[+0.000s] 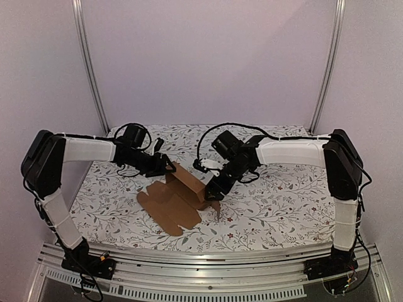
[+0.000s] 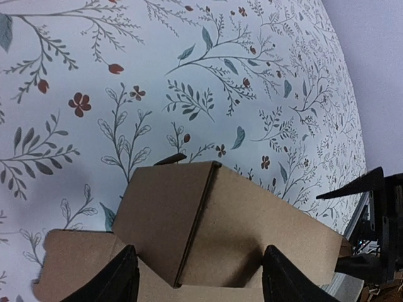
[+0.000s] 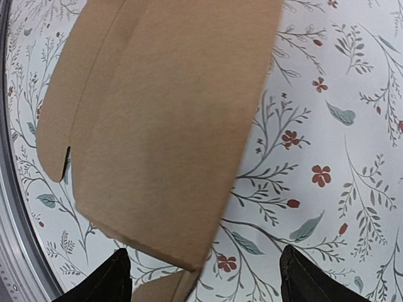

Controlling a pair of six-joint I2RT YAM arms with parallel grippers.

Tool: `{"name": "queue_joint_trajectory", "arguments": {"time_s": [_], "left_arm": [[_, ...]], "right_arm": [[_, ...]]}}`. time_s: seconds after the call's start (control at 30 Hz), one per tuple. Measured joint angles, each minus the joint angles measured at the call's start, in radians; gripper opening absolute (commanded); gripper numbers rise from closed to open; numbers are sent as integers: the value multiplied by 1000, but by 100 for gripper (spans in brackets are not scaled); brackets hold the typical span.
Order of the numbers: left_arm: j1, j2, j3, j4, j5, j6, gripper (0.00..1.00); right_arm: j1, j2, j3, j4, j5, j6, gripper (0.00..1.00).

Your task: Fold the paper box

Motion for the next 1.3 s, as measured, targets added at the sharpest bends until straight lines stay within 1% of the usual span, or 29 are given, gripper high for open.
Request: {"name": "queue_joint_trajectory", "arguments": {"time_s": [0.07, 0.17, 0.37, 0.5, 0.63, 0.7, 0.77, 0.83, 0.9, 0.93, 0.97, 1.07, 1.17, 1.3], "left_arm": [[-20, -34, -42, 21, -12, -28, 65], [-71, -125, -138, 68, -40, -92, 64], [-190, -286, -336, 225, -115, -256, 63], [-259, -309, -410, 293, -161, -327, 63], [-313, -329, -425, 271, -214, -348, 63], [-331, -364, -398, 197, -250, -326, 66], [-340, -404, -313, 64, -305, -272, 68], [-343, -412, -169, -75, -377, -190, 71], [-343, -394, -14, -189, -462, -102, 72], [-338, -378, 56, -235, -501, -62, 72], [-330, -357, 117, -274, -537, -25, 73], [-294, -274, 234, -346, -595, 40, 72], [-222, -184, 246, -367, -621, 58, 72], [-153, -108, 173, -335, -579, 43, 69]], "right_arm": [[-29, 0, 0, -2, 29, 13, 78], [-80, -1, 4, -10, 83, 14, 77], [-162, -1, 61, -25, 148, -2, 76], [-188, -1, 90, -24, 174, -23, 76], [-190, -1, 95, -24, 192, -42, 77], [-190, -2, 95, -32, 184, -41, 77], [-190, -13, 78, -40, 176, -38, 78], [-190, -34, 51, -53, 172, -33, 76], [-190, -59, 27, -76, 169, -26, 74], [-190, -66, 23, -84, 169, -23, 73], [-190, -72, 21, -95, 167, -17, 69], [-190, -72, 21, -117, 153, 4, 60], [-190, -67, 20, -133, 137, 32, 50], [-190, -42, 20, -140, 133, 72, 35]]}}
